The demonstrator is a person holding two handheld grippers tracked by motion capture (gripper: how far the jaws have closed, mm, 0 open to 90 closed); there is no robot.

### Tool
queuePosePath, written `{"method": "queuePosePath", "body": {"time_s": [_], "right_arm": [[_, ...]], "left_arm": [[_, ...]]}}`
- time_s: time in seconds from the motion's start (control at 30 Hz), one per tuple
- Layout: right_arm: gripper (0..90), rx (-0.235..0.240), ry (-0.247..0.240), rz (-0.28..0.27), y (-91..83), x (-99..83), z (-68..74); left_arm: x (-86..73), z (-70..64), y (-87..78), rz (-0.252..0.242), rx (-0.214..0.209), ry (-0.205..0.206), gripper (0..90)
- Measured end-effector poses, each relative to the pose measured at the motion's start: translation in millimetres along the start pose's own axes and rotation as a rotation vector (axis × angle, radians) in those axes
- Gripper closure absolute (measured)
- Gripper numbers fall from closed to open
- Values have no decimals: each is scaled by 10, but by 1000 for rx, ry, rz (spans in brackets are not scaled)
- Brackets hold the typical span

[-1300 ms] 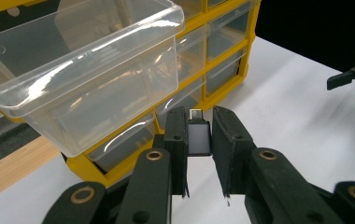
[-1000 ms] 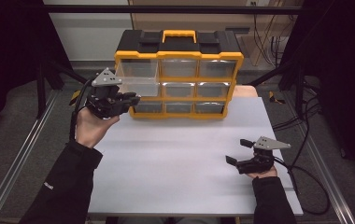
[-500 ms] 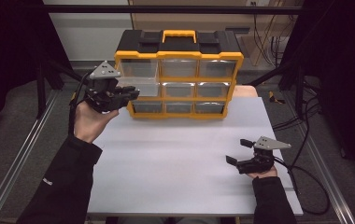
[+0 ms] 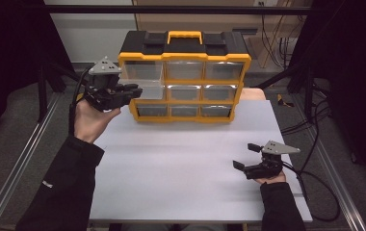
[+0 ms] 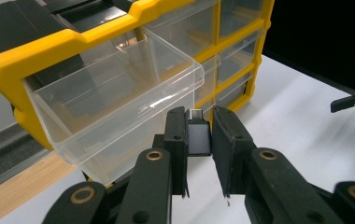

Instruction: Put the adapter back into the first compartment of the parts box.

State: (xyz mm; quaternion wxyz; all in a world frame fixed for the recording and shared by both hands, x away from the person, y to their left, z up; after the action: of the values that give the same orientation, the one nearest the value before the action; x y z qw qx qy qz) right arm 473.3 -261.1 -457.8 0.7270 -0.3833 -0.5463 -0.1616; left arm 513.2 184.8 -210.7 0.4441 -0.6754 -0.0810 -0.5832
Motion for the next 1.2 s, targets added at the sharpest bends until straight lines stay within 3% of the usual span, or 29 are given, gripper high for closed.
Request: {"method": "queuePosePath", "body": {"time_s": [1.2], "right_arm": [[21,-1,-3,1,0,-1,-2]], "left_arm": [[273,191,-22,-15,30,-24,755]]}}
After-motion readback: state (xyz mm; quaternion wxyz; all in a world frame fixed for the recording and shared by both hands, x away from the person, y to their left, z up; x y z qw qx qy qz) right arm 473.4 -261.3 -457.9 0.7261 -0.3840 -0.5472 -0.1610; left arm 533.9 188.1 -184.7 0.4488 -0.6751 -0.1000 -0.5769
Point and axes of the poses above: each handheld gripper's, and its own axes: y roughly forward along the jaws, x roughly out of its top, z roughly to its left, the point moved 1 cm from there along y, roughly forward along the jaws, and after that the axes turned 4 degrees about -x, right-handed, at the moved point
